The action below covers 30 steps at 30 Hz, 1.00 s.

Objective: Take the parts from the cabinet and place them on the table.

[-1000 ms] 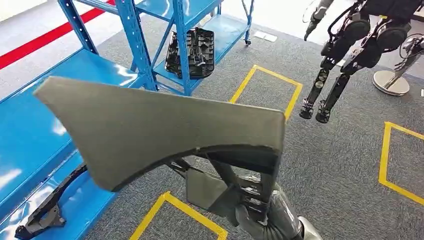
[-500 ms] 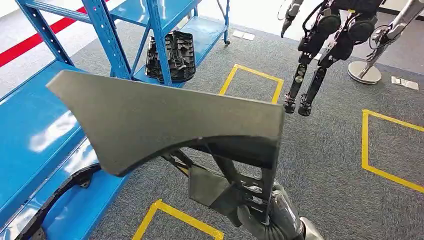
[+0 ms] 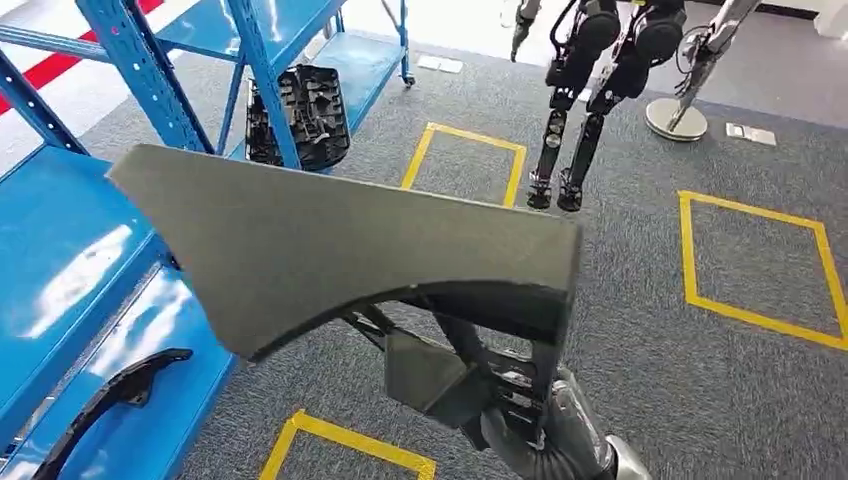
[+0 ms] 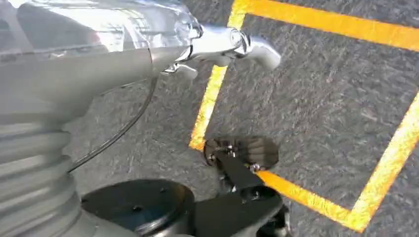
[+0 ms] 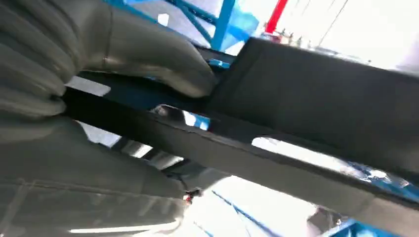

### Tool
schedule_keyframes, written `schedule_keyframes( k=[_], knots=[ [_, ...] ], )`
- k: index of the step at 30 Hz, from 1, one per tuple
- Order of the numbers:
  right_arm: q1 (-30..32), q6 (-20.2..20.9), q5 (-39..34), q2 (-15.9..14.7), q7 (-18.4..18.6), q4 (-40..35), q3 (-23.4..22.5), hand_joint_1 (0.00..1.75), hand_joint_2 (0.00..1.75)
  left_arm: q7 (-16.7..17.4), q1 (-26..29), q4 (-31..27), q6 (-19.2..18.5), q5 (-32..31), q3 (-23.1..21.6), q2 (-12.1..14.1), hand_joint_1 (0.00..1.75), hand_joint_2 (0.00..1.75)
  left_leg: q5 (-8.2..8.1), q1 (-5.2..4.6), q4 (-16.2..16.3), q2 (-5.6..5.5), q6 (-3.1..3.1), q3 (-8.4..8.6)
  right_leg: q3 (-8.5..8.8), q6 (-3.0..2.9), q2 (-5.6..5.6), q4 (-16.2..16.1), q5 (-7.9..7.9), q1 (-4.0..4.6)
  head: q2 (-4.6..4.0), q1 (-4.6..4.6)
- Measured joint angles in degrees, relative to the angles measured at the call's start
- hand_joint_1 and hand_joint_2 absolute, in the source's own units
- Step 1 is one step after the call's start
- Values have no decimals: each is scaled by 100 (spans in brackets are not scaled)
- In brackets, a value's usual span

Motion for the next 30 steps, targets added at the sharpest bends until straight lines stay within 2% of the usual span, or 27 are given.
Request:
schedule_keyframes(
  k=[1, 2, 3, 4, 6, 7, 8, 9, 10, 11, 12, 13, 16, 17, 18, 19, 21, 22, 23, 24, 26, 27, 28, 30],
  knots=[
    [12, 0, 2, 0, 2, -2, -9, 175, 175, 2, -2, 0, 0, 0, 0, -4, 0, 175, 3, -4, -28, 41, -37, 36, 3, -28, 41, -29, 10, 2, 0, 0],
    [31, -2, 2, 0, 2, -13, -11, 175, 175, 2, -9, 0, 0, 0, 0, -7, 0, 175, -42, 2, -9, -16, -78, 47, 50, -71, 70, -86, 39, -74, 0, -2],
    [45, -9, 0, 0, -2, -24, -15, 175, 175, 0, -16, 0, 9, 0, 0, -7, 0, 175, -134, 5, 123, -196, -77, 17, 75, -90, 100, -100, 35, -71, 0, -2],
    [39, -7, 0, 0, -2, -24, -22, 175, 175, 0, -16, 0, 11, 0, 0, -7, 0, 175, -343, -2, 473, -308, -75, -133, 90, -138, 114, -99, 27, -75, 0, -4],
    [37, -4, 42, 18, -2, -24, -26, 175, 175, 0, 4, 0, 7, 33, 2, 9, 0, 175, -762, -5, 1462, -377, -83, -601, 108, -162, 196, -96, 12, -71, 0, -4],
    [26, 4, 81, 26, 0, -20, -24, 175, 175, -2, 15, 0, 0, 70, 4, 24, 0, 175, -811, -7, 1762, -377, -86, -760, 111, -167, 247, -92, 9, -71, 0, -4],
    [13, 17, 103, 44, 7, -18, -11, 175, 175, -4, 23, 0, -4, 96, 7, 33, 0, 175, -753, -5, 1791, -377, -90, -802, 117, -167, 295, -90, 9, -74, 0, -4],
    [-16, 37, 131, 66, 24, -15, 17, 175, 175, -11, 26, 0, -15, 131, 13, 55, 0, 175, -532, 1, 1530, -377, -90, -711, 131, -166, 364, -85, 5, -83, 0, -4],
    [-51, 37, 149, 90, 40, -4, 44, 175, 175, -20, 23, 0, -28, 155, 22, 63, 0, 175, -236, 12, 1056, -390, -92, -520, 146, -152, 429, -76, -6, -98, 0, -4],
    [-92, 37, 171, 107, 57, 15, 66, 175, 175, -37, 22, -2, -42, 175, 35, 94, 0, 175, 61, 32, 491, -471, -97, -276, 165, -119, 490, -56, -28, -113, -2, -4],
    [-125, 37, 181, 125, 79, 35, 85, 175, 175, -55, 27, 0, -46, 186, 52, 101, 0, 175, 132, 67, 147, -685, -106, -131, 157, -78, 528, -32, -52, -122, 0, -4],
    [-159, 33, 181, 131, 85, 53, 96, 175, 175, -59, 24, 0, -55, 186, 52, 101, 0, 175, 81, 70, 43, -796, -97, -117, 113, -47, 574, 45, -71, -82, -2, -5],
    [-176, 4, 173, 144, 88, 90, 107, 175, 175, -70, 31, 0, -52, 186, 61, 118, 0, 175, 100, 9, 79, -680, -13, -132, 92, 30, 673, -23, -16, -128, 0, 0],
    [-179, -2, 166, 144, 88, 96, 105, 175, 175, -74, 21, 0, -48, 184, 63, 118, 0, 175, 123, 51, 48, -615, 33, -128, 78, 33, 665, -3, -33, -135, 0, -2],
    [-184, -7, 157, 144, 85, 96, 105, 175, 175, -77, 13, -4, -48, 168, 63, 127, 0, 175, 126, 50, 43, -573, 54, -118, 48, 49, 452, 83, -96, -106, 0, 2],
    [-210, -9, 146, 144, 79, 98, 109, 175, 175, -90, 16, -4, -48, 168, 63, 131, 0, 175, 121, 48, 42, -514, 75, -118, -93, 71, 345, 360, -266, -104, 0, 2],
    [-219, -9, 136, 149, 77, 118, 109, 175, 175, -90, 33, -4, -50, 164, 63, 138, 0, 175, 107, 32, 43, -371, 96, -119, -551, 85, 282, 1263, -670, -117, 0, 2],
    [-213, -9, 135, 149, 79, 133, 109, 175, 175, -90, 37, -4, -50, 146, 63, 144, 0, 175, 99, 27, 44, -299, 106, -119, -754, 87, 276, 1642, -772, -121, 0, 2],
    [-205, -13, 138, 149, 79, 147, 109, 175, 175, -90, 36, -4, -52, 118, 63, 148, 0, 175, 93, 25, 44, -239, 107, -115, -828, 88, 270, 1744, -738, -122, 0, 2],
    [-197, -31, 144, 149, 79, 155, 109, 175, 175, -90, 29, -4, -55, 90, 63, 153, 0, 175, 83, 24, 44, -185, 106, -109, -750, 87, 260, 1560, -567, -122, 0, 2],
    [-170, -101, 153, 146, 77, 155, 105, 175, 175, -90, 15, -4, -61, 50, 61, 155, 0, 175, 59, 23, 43, -99, 97, -73, -283, 63, 190, 606, -59, -113, 0, 2],
    [-157, -135, 151, 146, 74, 153, 94, 175, 175, -90, 9, -4, -59, 28, 61, 155, 0, 175, 44, 23, 39, -70, 83, -53, -34, 39, 17, 116, 118, -89, 0, 2],
    [-152, -153, 138, 140, 74, 153, 79, 175, 175, -90, 7, -4, -57, 22, 61, 153, 0, 175, 26, -13, 36, -42, 55, -53, 13, 28, -128, 2, -1, -8, 0, 2],
    [-94, -181, 92, 131, 48, 138, 30, 175, 175, -85, 5, -4, -35, 22, 59, 153, 0, 175, 18, -9, -3, 12, 14, -24, -3, -2, -42, -20, 28, 3, 0, 2]
  ],
)
